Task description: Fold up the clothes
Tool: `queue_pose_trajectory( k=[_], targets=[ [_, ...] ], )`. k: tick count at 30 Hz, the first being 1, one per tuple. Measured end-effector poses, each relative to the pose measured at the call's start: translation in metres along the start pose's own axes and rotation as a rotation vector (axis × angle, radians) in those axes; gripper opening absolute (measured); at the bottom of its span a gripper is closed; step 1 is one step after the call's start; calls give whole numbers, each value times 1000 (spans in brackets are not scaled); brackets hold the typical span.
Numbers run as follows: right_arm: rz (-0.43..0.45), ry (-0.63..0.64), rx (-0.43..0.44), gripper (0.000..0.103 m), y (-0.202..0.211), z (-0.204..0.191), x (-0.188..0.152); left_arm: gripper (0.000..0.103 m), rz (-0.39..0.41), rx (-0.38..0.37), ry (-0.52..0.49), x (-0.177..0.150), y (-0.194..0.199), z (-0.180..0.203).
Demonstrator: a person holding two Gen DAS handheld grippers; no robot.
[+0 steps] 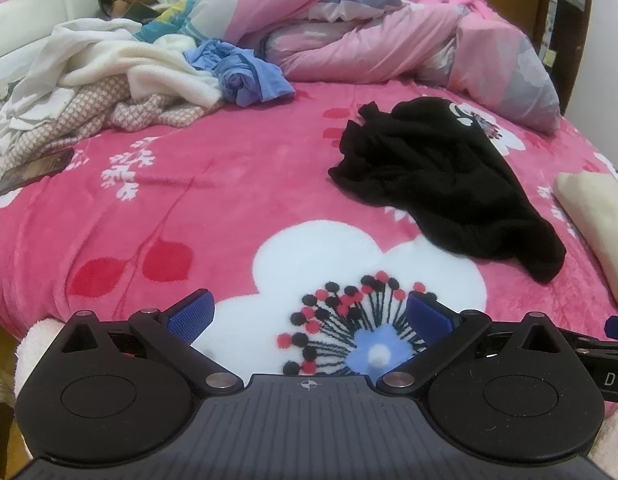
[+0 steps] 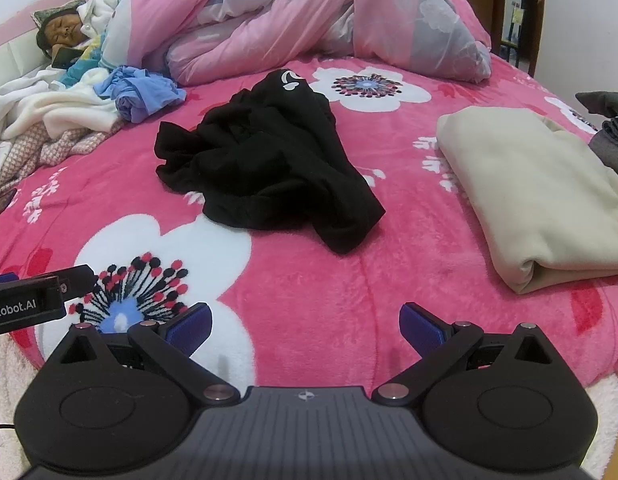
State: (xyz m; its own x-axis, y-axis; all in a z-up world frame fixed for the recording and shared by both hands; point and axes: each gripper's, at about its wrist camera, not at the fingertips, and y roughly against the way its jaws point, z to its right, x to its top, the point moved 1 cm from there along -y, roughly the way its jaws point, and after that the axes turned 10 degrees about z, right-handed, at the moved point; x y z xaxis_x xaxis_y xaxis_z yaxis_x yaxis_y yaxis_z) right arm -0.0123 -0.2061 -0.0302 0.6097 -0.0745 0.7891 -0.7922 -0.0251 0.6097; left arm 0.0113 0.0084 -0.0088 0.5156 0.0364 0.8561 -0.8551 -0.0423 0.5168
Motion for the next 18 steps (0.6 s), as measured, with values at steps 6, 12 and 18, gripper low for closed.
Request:
queue_pose_trajectory(
  k=[6, 12, 18],
  targets=[
    [-1, 2, 3, 102, 0, -1, 0, 103, -4, -7, 9, -1, -1, 0],
    [0, 2, 5, 102, -1, -1, 0, 103, -1, -12, 12, 0, -2, -1],
    [0, -17, 24, 102, -5, -1, 2, 103, 4, -16, 18, 1, -6, -3]
  ],
)
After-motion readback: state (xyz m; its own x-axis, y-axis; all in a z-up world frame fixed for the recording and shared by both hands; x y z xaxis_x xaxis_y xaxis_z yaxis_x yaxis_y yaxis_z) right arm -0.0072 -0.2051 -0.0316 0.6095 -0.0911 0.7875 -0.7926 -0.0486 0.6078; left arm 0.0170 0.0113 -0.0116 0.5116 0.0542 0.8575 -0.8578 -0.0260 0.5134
